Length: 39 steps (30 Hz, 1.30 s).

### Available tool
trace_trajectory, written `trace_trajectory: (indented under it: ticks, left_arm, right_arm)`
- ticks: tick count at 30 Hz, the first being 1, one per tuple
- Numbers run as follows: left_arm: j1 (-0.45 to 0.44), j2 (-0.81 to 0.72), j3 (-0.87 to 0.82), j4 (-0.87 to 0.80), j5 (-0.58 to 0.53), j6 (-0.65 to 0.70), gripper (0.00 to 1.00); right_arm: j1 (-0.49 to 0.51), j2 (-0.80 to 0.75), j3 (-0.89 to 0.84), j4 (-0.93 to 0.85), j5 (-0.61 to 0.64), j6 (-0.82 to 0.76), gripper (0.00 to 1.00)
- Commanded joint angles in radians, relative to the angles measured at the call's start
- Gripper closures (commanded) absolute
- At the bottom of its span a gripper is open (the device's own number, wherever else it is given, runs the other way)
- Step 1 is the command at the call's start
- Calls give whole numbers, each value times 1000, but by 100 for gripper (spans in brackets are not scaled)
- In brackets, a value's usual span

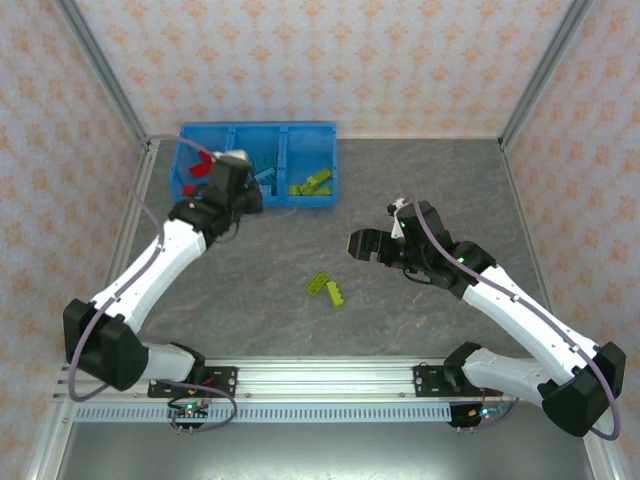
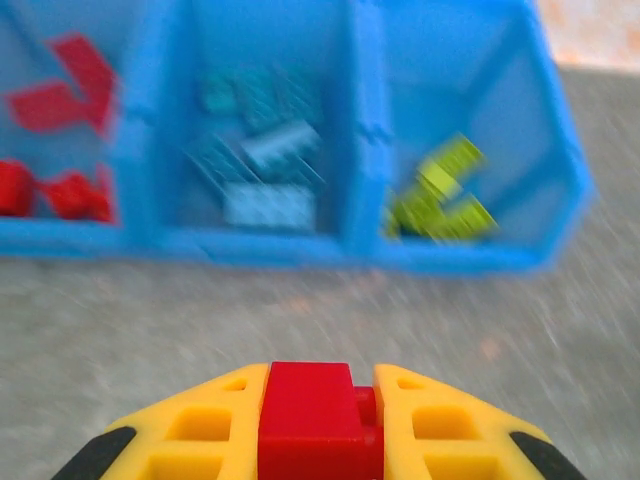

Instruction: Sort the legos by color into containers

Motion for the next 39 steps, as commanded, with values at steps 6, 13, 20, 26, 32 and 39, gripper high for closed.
trace_trajectory:
  ticks: [6, 13, 20, 26, 32, 39]
  left_arm:
    - [315, 345, 303, -4, -35, -29, 84]
    - [396, 699, 700, -195, 69, -24, 79]
    - [407, 750, 797, -255, 72, -10, 62]
    - [407, 547, 591, -144, 171, -70, 62]
    - [315, 154, 259, 6, 250, -114, 62]
    - [76, -137, 92, -153, 272, 101, 62]
  right_arm:
    - [-3, 18, 45, -24, 32, -6, 9]
    - [-3, 18, 62, -44, 65, 0, 9]
    - [-3, 16, 67, -54, 92, 5, 9]
    - [-3, 48, 31, -62, 113, 13, 9]
    - [16, 123, -23, -69, 27, -18, 12]
    - [132, 344, 17, -72, -7, -80, 18]
